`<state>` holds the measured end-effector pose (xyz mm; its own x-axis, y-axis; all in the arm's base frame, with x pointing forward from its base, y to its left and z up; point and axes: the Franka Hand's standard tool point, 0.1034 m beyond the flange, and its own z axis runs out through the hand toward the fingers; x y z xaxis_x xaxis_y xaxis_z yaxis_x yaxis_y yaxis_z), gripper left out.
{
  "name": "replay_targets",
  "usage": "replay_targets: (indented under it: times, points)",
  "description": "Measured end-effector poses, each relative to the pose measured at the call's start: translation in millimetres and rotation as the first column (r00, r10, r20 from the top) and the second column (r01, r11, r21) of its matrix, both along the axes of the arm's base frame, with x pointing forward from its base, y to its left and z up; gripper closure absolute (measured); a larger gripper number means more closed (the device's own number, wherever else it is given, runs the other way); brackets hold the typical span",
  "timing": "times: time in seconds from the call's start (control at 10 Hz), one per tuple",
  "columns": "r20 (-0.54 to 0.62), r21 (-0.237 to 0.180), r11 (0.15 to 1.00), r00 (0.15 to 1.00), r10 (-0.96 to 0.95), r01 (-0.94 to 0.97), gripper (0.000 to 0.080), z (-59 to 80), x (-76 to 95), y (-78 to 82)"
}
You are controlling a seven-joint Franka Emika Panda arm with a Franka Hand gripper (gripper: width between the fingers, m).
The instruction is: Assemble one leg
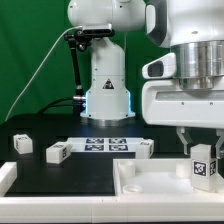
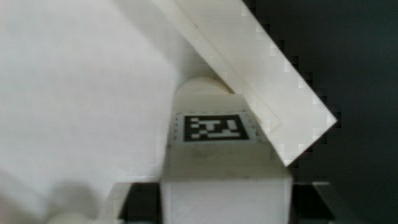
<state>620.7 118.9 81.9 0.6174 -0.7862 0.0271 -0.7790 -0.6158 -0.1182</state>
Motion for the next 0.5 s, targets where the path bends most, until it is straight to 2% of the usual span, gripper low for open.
replay_targets:
  times: [0.1,0.2,0.5]
  points:
    - [-0.003,-0.004,0.996,0.996,-0.084,0.084,0.0507,0.0,-0.8,1.6]
    - [-0.013,0.017,0.978,0.979,-0.206,0.206,0.0507,-0.1,-1.0,1.4]
    - [-0.039,0.062,0.924,0.926,-0.376,0.378,0.0507,-0.6,-0.7,-1.4]
